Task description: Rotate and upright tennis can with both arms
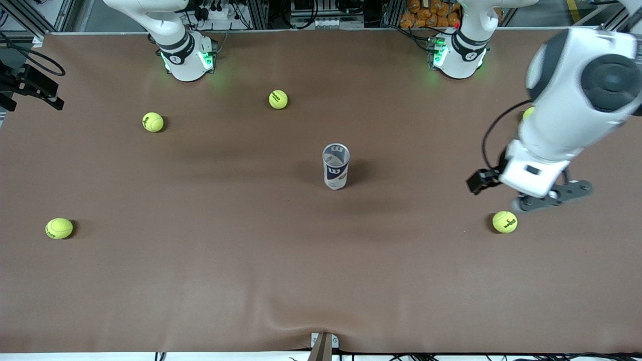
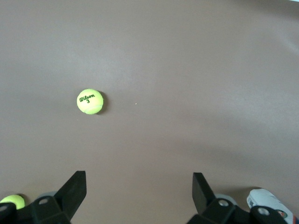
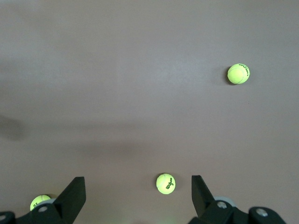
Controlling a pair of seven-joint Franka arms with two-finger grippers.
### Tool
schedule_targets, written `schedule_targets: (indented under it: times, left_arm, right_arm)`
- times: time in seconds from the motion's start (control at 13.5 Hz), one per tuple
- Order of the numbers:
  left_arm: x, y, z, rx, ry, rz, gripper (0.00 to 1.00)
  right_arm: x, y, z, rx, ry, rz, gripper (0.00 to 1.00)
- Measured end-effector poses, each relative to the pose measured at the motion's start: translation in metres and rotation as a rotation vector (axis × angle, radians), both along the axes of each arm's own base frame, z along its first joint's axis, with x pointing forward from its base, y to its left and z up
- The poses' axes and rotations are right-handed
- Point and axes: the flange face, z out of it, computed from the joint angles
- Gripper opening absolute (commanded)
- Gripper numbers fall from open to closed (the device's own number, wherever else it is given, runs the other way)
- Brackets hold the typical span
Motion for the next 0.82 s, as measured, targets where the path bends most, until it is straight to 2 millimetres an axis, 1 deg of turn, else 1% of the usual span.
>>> schedule_targets:
  times: [0.15,0.22,0.3,0.45,0.59,0.82]
  left_arm:
    - [0.005,0.027,0.001,-0.018,0.005,0.003,1.0]
    - [0.005,0.035,0.004,-0.02,0.004,0.005,1.0]
    - [0.002,0.039,0.008,-0.017,0.001,0.009,1.0]
    - [-0.017,0.034,0.021,-0.009,-0.004,0.003,1.0]
    - [-0.042,0.027,0.028,-0.015,-0.01,0.001,1.0]
    - [-0.072,0.03,0.02,0.002,-0.059,0.007,1.0]
  right_arm:
    - [0.0,0.0,0.0,0.0,0.0,0.0,1.0]
    - [0.0,0.0,0.0,0.0,0.0,0.0,1.0]
    - [0.0,0.0,0.0,0.0,0.0,0.0,1.0]
    - [0.0,0.0,0.0,0.0,0.0,0.0,1.0]
    - [0.0,0.0,0.0,0.0,0.001,0.0,1.0]
    - [0.0,0.0,0.0,0.0,0.001,0.0,1.0]
